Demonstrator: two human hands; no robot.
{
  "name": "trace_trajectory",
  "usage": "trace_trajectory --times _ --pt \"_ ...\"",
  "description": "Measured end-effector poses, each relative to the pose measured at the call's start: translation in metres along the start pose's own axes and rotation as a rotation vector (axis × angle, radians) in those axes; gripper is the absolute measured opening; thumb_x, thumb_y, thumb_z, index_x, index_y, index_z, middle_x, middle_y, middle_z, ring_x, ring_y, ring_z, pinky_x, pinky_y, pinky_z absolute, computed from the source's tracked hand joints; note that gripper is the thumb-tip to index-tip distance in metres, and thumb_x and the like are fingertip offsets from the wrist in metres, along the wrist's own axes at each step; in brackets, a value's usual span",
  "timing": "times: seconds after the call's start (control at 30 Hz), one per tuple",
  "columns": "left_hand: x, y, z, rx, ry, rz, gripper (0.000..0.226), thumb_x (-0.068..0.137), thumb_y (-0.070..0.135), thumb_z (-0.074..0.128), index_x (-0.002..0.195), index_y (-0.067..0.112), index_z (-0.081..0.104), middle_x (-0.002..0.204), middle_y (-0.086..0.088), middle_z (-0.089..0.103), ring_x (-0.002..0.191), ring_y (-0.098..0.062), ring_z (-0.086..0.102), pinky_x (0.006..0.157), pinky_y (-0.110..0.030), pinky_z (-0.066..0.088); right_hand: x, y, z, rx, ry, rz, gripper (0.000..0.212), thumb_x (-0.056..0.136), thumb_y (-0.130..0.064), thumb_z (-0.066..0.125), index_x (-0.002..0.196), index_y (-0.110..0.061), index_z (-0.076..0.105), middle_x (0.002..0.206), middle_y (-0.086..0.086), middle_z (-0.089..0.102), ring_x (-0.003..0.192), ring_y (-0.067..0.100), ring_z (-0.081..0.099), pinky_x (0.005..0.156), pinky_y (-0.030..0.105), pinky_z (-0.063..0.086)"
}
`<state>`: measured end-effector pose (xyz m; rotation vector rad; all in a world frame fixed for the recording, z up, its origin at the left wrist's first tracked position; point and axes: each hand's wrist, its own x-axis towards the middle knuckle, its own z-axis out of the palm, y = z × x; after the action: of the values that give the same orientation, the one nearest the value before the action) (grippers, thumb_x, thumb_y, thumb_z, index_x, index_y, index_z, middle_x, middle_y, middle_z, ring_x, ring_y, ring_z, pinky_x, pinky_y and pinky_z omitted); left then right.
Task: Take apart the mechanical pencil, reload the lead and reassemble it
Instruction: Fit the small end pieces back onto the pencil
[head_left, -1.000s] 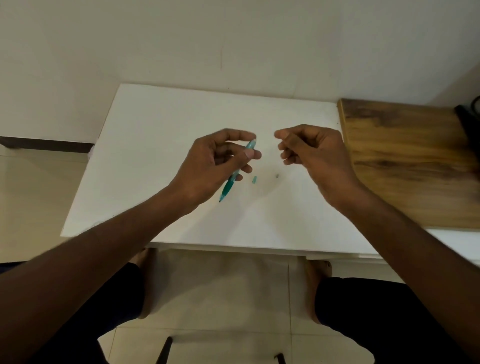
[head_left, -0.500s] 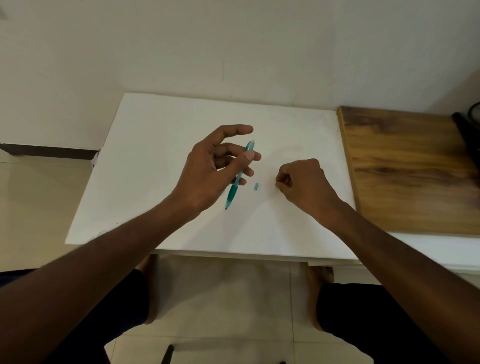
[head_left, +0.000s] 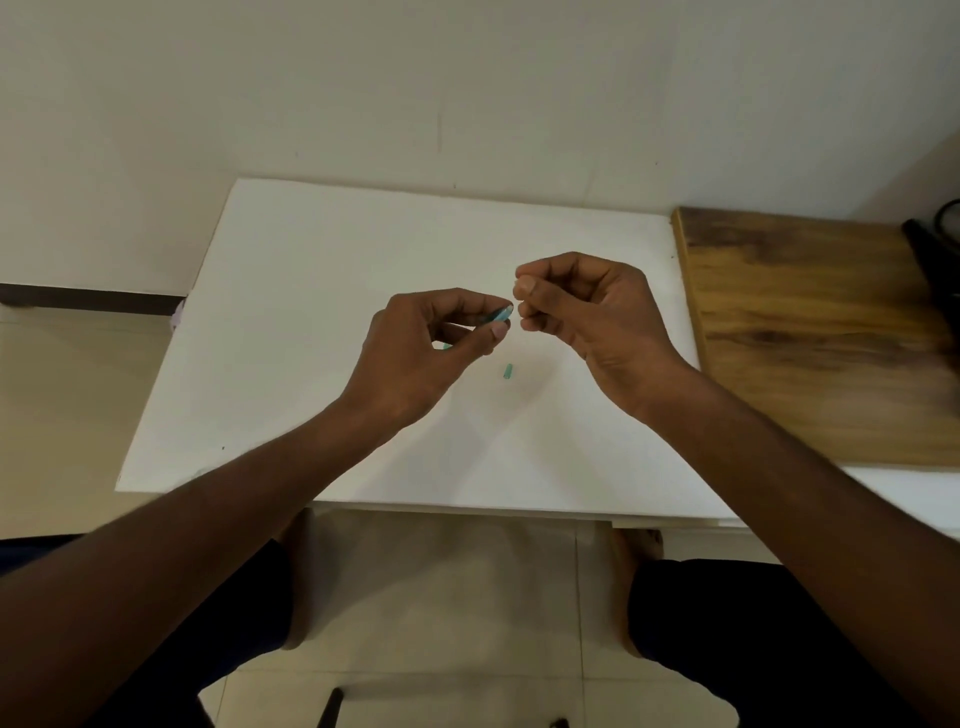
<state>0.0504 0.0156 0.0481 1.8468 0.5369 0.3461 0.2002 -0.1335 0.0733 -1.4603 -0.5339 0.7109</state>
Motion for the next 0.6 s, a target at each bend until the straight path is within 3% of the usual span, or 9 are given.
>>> trace_trajectory --times 0.27,0.47,0.6 --pt "0.0021 0.0023 -0.0005 -0.062 0.003 -0.010 0.020 0.099 0.031 0.080 0.118 0.027 0.084 0.101 0.014 0.085 0.089 -0.011 0.082 0.082 -0.033 0.069 -0.0007 0.0020 0.0012 -0.176 0.031 0.012 0.008 0.096 -0.011 0.077 0.103 -0.008 0.081 0.101 0.008 0.082 0.091 0.021 0.076 0.090 0.038 0.064" --pt "0.0024 0.0032 -0.0031 -0.052 0.010 -0.011 0.021 0.099 0.030 0.080 0.119 0.026 0.084 0.100 0.013 0.085 0.090 -0.011 0.082 0.084 -0.037 0.069 -0.0002 0.0017 0.0017 -0.177 -0.004 0.007 0.008 0.096 -0.011 0.077 0.102 -0.007 0.081 0.096 0.008 0.082 0.089 0.022 0.077 0.088 0.035 0.064" --pt "0.0040 0.0035 -0.0058 -0.068 0.010 -0.003 0.022 0.099 0.028 0.080 0.121 0.024 0.084 0.099 0.009 0.086 0.091 -0.012 0.082 0.083 -0.034 0.069 0.0016 0.0016 0.0031 -0.221 -0.004 0.003 0.009 0.097 -0.012 0.076 0.103 -0.006 0.080 0.095 0.010 0.081 0.088 0.025 0.078 0.091 0.040 0.065"
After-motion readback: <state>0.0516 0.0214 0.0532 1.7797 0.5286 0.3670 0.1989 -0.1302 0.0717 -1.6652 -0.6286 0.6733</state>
